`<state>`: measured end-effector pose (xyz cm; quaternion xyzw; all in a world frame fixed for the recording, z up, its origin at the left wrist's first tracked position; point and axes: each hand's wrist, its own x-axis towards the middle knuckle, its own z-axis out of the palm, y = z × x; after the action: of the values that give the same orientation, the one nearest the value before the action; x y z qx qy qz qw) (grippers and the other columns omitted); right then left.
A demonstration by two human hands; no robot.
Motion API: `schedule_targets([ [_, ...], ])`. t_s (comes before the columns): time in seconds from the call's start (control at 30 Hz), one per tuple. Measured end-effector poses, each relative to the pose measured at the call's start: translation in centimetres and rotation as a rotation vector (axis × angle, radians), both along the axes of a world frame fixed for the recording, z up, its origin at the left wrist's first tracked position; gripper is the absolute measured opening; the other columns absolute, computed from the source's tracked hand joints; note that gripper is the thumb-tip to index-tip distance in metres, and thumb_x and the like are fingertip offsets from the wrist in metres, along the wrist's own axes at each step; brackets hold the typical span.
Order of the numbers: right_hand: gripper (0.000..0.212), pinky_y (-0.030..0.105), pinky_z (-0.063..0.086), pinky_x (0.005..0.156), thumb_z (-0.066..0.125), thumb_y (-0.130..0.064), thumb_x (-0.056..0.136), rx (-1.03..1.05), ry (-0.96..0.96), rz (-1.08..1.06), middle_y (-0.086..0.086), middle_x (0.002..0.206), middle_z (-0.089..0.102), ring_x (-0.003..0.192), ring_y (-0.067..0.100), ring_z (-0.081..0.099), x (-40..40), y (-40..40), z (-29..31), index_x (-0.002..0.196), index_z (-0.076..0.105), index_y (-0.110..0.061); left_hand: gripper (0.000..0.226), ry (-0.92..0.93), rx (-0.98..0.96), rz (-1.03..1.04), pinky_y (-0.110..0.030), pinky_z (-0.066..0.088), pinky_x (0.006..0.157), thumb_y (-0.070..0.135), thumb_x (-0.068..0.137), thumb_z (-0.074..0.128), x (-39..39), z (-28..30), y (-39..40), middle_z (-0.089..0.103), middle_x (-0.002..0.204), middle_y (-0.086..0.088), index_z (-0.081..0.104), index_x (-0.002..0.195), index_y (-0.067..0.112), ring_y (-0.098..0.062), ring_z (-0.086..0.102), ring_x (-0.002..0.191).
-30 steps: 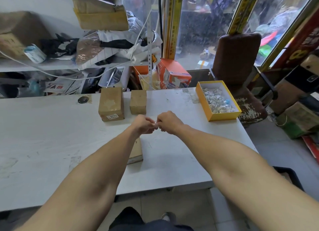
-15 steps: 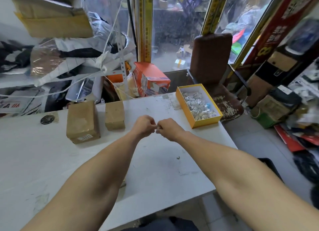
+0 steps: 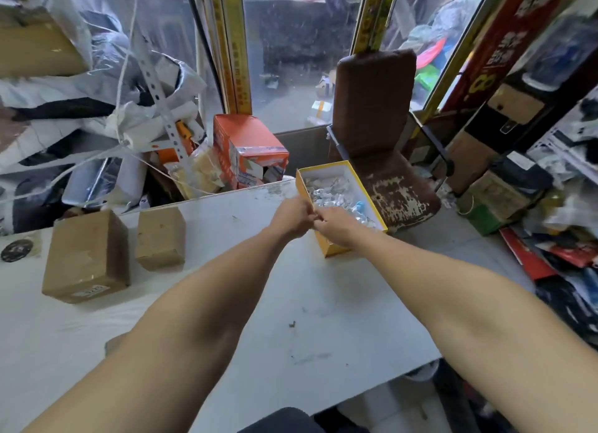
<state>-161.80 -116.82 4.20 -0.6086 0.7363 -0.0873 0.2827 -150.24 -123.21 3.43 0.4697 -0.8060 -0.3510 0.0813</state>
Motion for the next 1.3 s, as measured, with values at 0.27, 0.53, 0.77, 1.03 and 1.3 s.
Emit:
schedule_targets([
  [0.27, 0.031, 0.043, 0.049, 0.089, 0.047, -0.016, 0.09, -0.02, 0.235, 0.072, 0.012, 0.12, 0.056, 0.106, 0.031, 0.055, -13.2, -4.7, -0.7, 0.117, 0.057, -0.004, 0.01, -0.063, -0.077, 0.149, -0.04, 0.058, 0.077, 0.009, 0.084, 0.068, -8.9, -0.1, -4.6, 0.075, 0.091, -0.015, 0.075, 0.087, 0.002, -0.03, 0.069, 0.085],
  [0.53, 0.027, 0.039, 0.046, 0.086, 0.045, -0.017, 0.091, -0.057, 0.273, 0.13, 0.017, 0.117, 0.054, 0.106, 0.035, 0.056, -18.0, -10.4, -0.6, 0.11, 0.06, -0.003, 0.019, -0.023, -0.051, 0.212, -0.038, 0.058, 0.085, 0.003, 0.088, 0.061, -14.0, 0.2, -9.0, 0.075, 0.098, -0.009, 0.075, 0.084, 0.015, -0.025, 0.069, 0.092],
  [0.77, 0.036, 0.04, 0.048, 0.091, 0.047, -0.019, 0.092, -0.03, 0.268, 0.181, 0.014, 0.124, 0.053, 0.112, 0.032, 0.056, -18.8, -11.7, -1.4, 0.124, 0.058, -0.009, 0.023, -0.208, -0.098, 0.098, -0.036, 0.049, 0.081, 0.015, 0.098, 0.047, -15.5, -1.4, -10.5, 0.071, 0.103, -0.016, 0.069, 0.095, 0.009, -0.033, 0.063, 0.097],
  [1.03, 0.04, 0.041, 0.045, 0.095, 0.049, -0.02, 0.093, -0.001, 0.291, 0.185, 0.014, 0.132, 0.051, 0.12, 0.032, 0.049, -16.2, -9.5, -0.5, 0.131, 0.053, -0.009, 0.072, -0.546, -0.25, -0.15, -0.049, 0.037, 0.111, 0.061, 0.085, 0.059, -12.0, -1.4, -8.2, 0.045, 0.149, -0.007, 0.042, 0.147, 0.027, -0.033, 0.038, 0.136],
  [1.3, 0.041, 0.036, 0.046, 0.092, 0.052, -0.018, 0.092, -0.061, 0.329, 0.251, 0.009, 0.131, 0.057, 0.121, 0.032, 0.054, -4.9, -4.3, 1.4, 0.133, 0.055, -0.015, 0.074, -0.497, -0.249, -0.016, -0.048, 0.035, 0.113, 0.054, 0.082, 0.062, -0.6, 0.8, -1.3, 0.042, 0.151, -0.01, 0.042, 0.146, 0.022, -0.034, 0.037, 0.138],
])
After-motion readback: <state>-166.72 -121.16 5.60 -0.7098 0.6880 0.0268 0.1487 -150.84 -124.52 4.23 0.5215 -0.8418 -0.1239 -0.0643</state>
